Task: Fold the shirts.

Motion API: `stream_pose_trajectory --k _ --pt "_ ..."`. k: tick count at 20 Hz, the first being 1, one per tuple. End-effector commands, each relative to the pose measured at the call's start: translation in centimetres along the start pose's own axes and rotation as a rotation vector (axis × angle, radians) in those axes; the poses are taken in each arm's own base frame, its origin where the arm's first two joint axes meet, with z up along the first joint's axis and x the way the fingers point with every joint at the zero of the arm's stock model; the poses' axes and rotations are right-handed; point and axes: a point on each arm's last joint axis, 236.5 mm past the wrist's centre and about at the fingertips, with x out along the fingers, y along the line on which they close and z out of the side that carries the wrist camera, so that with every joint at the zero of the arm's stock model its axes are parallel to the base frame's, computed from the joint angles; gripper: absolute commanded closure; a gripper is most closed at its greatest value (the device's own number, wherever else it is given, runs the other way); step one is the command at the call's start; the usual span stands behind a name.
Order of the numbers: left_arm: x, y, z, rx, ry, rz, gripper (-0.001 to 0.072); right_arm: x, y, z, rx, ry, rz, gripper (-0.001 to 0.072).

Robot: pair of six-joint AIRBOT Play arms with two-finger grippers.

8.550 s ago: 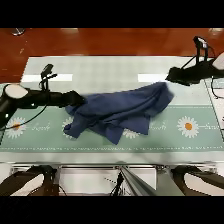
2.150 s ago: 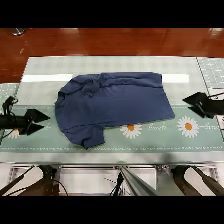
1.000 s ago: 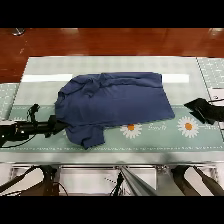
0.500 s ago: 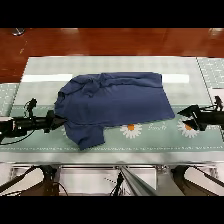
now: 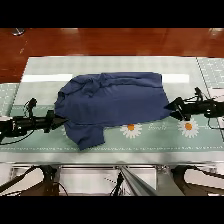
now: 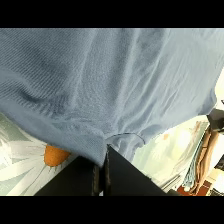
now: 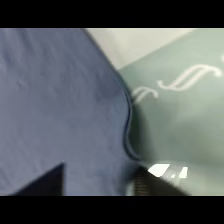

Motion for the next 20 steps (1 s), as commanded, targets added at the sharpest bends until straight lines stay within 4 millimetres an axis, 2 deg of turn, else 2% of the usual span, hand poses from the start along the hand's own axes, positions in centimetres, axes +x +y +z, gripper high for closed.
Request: stream_pose_trajectory --k 1,2,4,5,6,7,9,10,11,12,13,14,15,17,20 --pt "0.0 -0.1 0.1 -0.001 -0.004 -0.004 0.0685 1.1 1.9 -0.1 -0.075 0.017 -0.004 0.0572" --pt "-0.1 -0.4 0.4 -0.005 -0.013 -0.015 0.0685 0.9 2.6 0.3 -0.125 0.013 0.000 0.0689" --pt "-0.8 -2.5 2.0 0.006 -0.062 -0.073 0.0685 -0.7 4.6 1.3 -0.173 0.004 0.020 0.0690" --pt "-1.7 -4.7 3.3 0.047 -0.100 -0.123 0.0686 -2.3 6.1 2.2 -0.219 -0.014 0.024 0.0690" --pt "-3.4 -7.9 5.2 0.103 -0.165 -0.183 0.0686 -4.7 8.6 3.6 -0.286 -0.065 0.036 0.0690" --pt "-5.8 -11.8 7.2 0.175 -0.251 -0.247 0.0687 -7.8 11.5 5.1 -0.356 -0.141 0.051 0.0690" --pt "-13.2 -21.9 10.1 0.383 -0.463 -0.377 0.0687 -16.8 19.0 7.7 -0.523 -0.380 0.082 0.0690" --pt "-17.4 -26.9 10.4 0.498 -0.571 -0.400 0.0687 -22.4 22.9 8.0 -0.603 -0.521 0.093 0.0690" --pt "-21.2 -31.1 10.1 0.602 -0.674 -0.401 0.0687 -27.8 26.0 7.4 -0.665 -0.656 0.085 0.0690" --pt "-25.3 -35.0 9.4 0.683 -0.789 -0.387 0.0687 -32.6 28.0 6.3 -0.686 -0.775 0.068 0.0690" --pt "-28.8 -37.9 8.4 0.735 -0.893 -0.363 0.0687 -37.3 29.8 4.4 -0.723 -0.894 0.056 0.0690" --pt "-32.1 -40.7 6.6 0.824 -0.994 -0.315 0.0687 -41.1 31.2 2.0 -0.769 -0.992 0.044 0.0690" --pt "-34.7 -42.7 4.6 0.923 -1.073 -0.243 0.0687 -44.4 32.1 -0.9 -0.813 -1.078 0.035 0.0690" --pt "-38.8 -44.9 0.1 1.044 -1.213 -0.088 0.0687 -48.1 32.7 -7.2 -0.877 -1.182 0.036 0.0690" --pt "-42.9 -44.6 -6.1 1.123 -1.397 0.131 0.0687 -50.1 30.8 -14.6 -0.921 -1.240 -0.025 0.0689"
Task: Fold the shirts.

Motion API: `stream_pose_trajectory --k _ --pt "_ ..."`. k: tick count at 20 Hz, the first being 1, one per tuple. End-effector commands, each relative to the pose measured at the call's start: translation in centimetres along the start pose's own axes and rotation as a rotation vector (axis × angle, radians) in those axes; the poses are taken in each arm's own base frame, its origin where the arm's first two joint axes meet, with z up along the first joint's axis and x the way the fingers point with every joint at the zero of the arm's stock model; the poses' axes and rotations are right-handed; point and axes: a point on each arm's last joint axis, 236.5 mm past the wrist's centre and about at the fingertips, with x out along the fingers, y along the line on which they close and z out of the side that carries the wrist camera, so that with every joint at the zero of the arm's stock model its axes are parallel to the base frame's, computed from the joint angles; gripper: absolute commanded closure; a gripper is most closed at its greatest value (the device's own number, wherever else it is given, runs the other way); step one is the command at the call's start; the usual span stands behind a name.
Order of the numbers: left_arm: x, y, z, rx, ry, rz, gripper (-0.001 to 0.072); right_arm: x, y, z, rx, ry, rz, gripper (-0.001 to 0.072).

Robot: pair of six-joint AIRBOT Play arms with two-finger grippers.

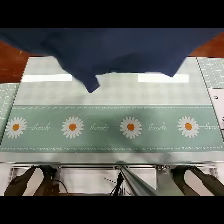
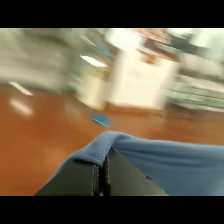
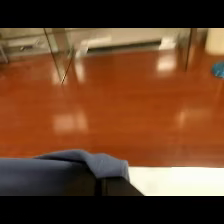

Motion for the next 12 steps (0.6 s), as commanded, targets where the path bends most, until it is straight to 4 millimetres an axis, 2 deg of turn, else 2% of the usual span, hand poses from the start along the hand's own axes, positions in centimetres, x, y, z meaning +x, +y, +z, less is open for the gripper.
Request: stream_pose_trajectory --k 1,3,4,6,9,11,12 --pt "-8.4 -2.6 5.3 0.263 -0.139 0.251 0.0687 -9.9 2.8 0.9 -0.090 -0.107 -0.080 0.0689" --pt "-12.8 -3.5 5.8 0.371 -0.168 0.372 0.0687 -13.2 2.9 0.0 -0.083 -0.125 -0.134 0.0689" --pt "-14.5 -4.0 5.8 0.406 -0.178 0.410 0.0686 -14.2 3.0 -0.6 -0.083 -0.125 -0.151 0.0689" --pt "-16.7 -5.2 5.7 0.403 -0.201 0.432 0.0686 -15.6 3.1 -1.5 -0.078 -0.122 -0.172 0.0689" --pt "-17.1 -5.7 4.6 0.392 -0.168 0.407 0.0686 -15.5 2.8 -3.1 -0.069 -0.081 -0.178 0.0689" --pt "-15.7 -4.1 2.9 0.346 -0.115 0.397 0.0686 -13.6 2.2 -4.8 -0.044 -0.015 -0.166 0.0689" --pt "-14.4 -2.6 1.2 0.303 -0.065 0.395 0.0686 -12.2 1.8 -5.9 -0.026 0.028 -0.156 0.0689"
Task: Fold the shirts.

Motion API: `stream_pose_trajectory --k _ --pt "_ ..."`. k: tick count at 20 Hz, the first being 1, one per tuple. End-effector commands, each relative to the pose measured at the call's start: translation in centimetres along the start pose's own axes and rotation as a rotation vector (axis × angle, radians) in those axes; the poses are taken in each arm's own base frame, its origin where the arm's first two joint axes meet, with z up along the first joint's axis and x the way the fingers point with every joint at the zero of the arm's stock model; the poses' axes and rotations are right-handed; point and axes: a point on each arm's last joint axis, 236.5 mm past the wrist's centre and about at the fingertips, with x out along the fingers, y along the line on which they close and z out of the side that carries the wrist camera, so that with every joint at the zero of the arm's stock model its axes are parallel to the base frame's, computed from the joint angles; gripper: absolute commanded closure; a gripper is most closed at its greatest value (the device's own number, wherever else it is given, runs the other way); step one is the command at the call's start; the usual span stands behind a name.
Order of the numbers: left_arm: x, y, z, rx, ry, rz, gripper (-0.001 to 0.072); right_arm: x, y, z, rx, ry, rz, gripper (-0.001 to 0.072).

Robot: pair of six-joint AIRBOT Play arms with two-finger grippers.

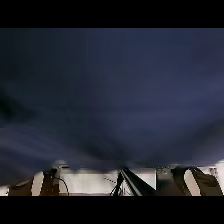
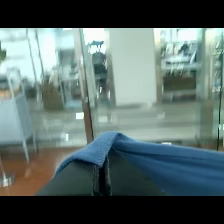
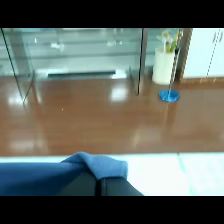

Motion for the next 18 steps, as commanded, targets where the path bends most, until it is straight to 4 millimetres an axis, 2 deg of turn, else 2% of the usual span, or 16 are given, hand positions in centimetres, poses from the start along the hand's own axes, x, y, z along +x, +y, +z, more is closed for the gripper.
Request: stream_pose_trajectory --k 1,2,6,7,9,12,15,17,18 --pt "2.4 0.7 -5.6 -0.071 0.141 -0.012 0.0686 3.0 -0.3 -4.1 0.040 0.135 0.028 0.0689" --pt "3.9 0.5 -8.6 -0.113 0.212 -0.037 0.0686 4.7 -0.1 -6.1 0.060 0.196 0.058 0.0690" --pt "9.8 -1.6 -23.7 -0.403 0.532 -0.168 0.0686 11.9 0.7 -13.7 0.168 0.376 0.180 0.0690" --pt "11.2 -2.4 -26.7 -0.472 0.578 -0.210 0.0686 13.8 1.2 -15.2 0.195 0.401 0.229 0.0689" --pt "14.2 -3.1 -32.2 -0.561 0.657 -0.248 0.0686 18.2 1.1 -17.8 0.251 0.446 0.282 0.0689" --pt "19.5 -3.3 -39.7 -0.616 0.762 -0.215 0.0686 26.0 -0.4 -21.8 0.343 0.530 0.304 0.0689" --pt "24.1 -5.0 -47.4 -0.644 0.846 -0.175 0.0686 33.1 -1.2 -26.0 0.491 0.567 0.339 0.0689" --pt "26.5 -6.4 -51.2 -0.653 0.878 -0.159 0.0686 37.4 -2.4 -28.7 0.574 0.574 0.324 0.0689" --pt "27.6 -7.2 -52.5 -0.663 0.886 -0.159 0.0686 39.3 -2.7 -30.1 0.592 0.591 0.315 0.0689"
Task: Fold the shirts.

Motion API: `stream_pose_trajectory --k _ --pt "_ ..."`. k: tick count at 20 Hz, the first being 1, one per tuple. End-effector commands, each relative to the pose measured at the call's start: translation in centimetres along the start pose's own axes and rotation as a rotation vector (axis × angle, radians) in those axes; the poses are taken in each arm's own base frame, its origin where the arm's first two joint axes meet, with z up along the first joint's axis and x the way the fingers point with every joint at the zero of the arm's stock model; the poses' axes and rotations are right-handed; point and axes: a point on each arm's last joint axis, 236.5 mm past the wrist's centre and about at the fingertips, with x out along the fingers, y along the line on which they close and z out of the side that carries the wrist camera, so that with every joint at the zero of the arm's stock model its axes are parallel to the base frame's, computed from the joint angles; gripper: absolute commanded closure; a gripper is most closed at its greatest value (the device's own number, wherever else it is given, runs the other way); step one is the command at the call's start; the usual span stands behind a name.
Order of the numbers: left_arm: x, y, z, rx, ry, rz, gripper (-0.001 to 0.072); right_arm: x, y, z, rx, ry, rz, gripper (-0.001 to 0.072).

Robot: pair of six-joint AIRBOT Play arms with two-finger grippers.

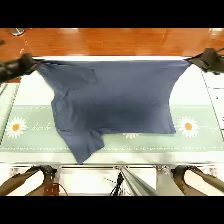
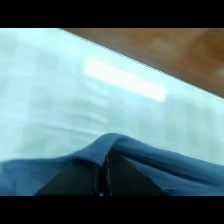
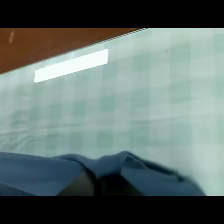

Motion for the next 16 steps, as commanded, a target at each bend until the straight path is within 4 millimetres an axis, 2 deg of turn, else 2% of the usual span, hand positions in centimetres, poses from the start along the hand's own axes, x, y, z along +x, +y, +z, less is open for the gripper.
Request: stream_pose_trajectory --k 1,4,6,8,11,14,16 --pt "8.2 1.6 -1.3 -0.044 0.023 0.027 0.0686 7.7 -4.6 1.3 0.116 0.003 0.024 0.0690" --pt "11.6 1.3 -1.7 -0.037 0.049 0.018 0.0686 12.5 -5.9 1.9 0.117 0.044 0.028 0.0689" --pt "12.7 1.8 -2.2 -0.061 0.065 0.025 0.0686 14.7 -6.8 2.1 0.177 0.071 0.019 0.0689" --pt "12.9 2.5 -2.6 -0.079 0.079 0.033 0.0685 15.9 -7.2 1.4 0.192 0.104 0.023 0.0689" --pt "12.1 3.3 -3.5 -0.102 0.145 0.025 0.0685 16.0 -8.0 0.1 0.158 0.150 -0.013 0.0689" --pt "9.8 3.1 -6.9 -0.137 0.354 -0.036 0.0685 14.8 -8.0 -1.4 0.167 0.232 0.009 0.0689" --pt "7.4 3.0 -10.0 -0.082 0.526 -0.097 0.0686 13.3 -8.2 -3.8 0.147 0.348 0.029 0.0689"
